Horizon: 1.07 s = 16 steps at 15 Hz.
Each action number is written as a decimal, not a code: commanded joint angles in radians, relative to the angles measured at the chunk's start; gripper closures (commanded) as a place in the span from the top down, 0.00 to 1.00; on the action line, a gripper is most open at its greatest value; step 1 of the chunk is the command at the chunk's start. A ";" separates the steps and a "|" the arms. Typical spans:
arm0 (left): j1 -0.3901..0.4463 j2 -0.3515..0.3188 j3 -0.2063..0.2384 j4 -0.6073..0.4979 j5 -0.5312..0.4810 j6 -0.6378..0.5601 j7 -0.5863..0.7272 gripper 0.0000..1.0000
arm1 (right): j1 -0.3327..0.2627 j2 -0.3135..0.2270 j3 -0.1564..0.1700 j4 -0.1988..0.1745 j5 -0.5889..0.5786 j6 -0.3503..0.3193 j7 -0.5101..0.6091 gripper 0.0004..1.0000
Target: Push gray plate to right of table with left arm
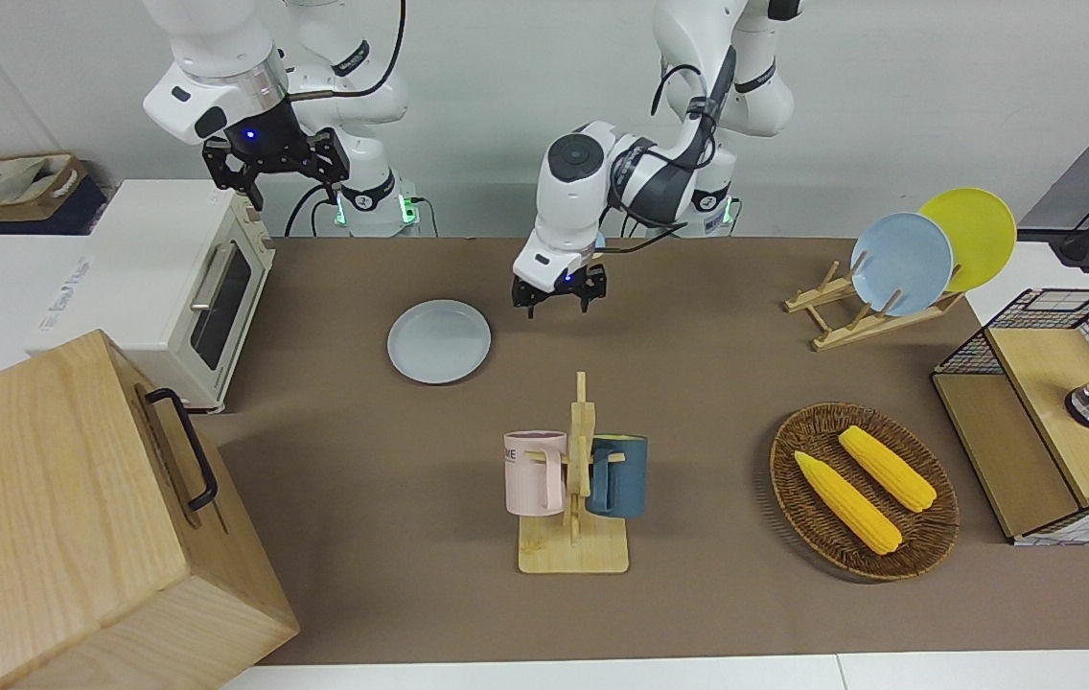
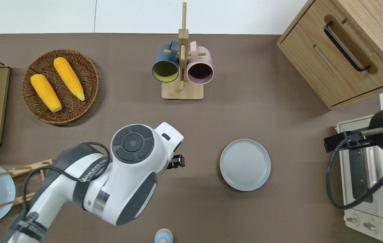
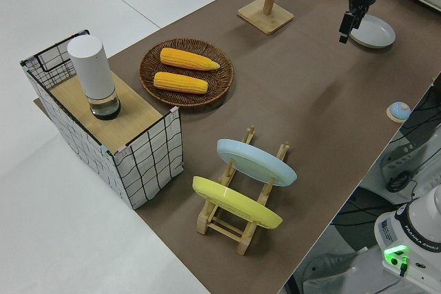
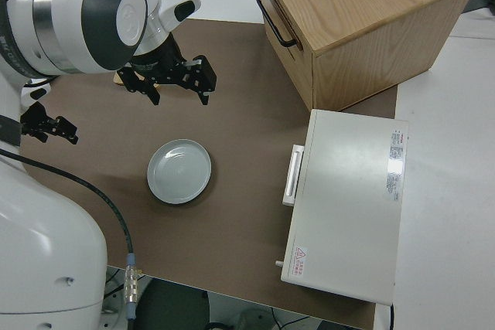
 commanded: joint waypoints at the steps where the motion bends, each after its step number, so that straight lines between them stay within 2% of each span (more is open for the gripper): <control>1: 0.093 -0.080 -0.001 -0.040 -0.025 -0.067 0.122 1.00 | -0.019 -0.002 0.016 0.009 0.004 -0.016 0.013 0.98; 8: 0.262 -0.159 0.019 -0.024 -0.024 -0.181 0.343 1.00 | -0.019 -0.002 0.016 0.009 0.004 -0.016 0.013 0.98; 11: 0.296 -0.183 0.071 0.012 -0.010 -0.253 0.443 1.00 | -0.020 -0.002 0.016 0.009 0.004 -0.016 0.013 0.98; 13: 0.298 -0.186 0.120 0.044 0.002 -0.302 0.504 1.00 | -0.019 -0.002 0.016 0.009 0.004 -0.016 0.013 0.98; 16: 0.298 -0.196 0.168 0.081 0.056 -0.338 0.569 1.00 | -0.020 -0.002 0.016 0.009 0.004 -0.016 0.012 0.98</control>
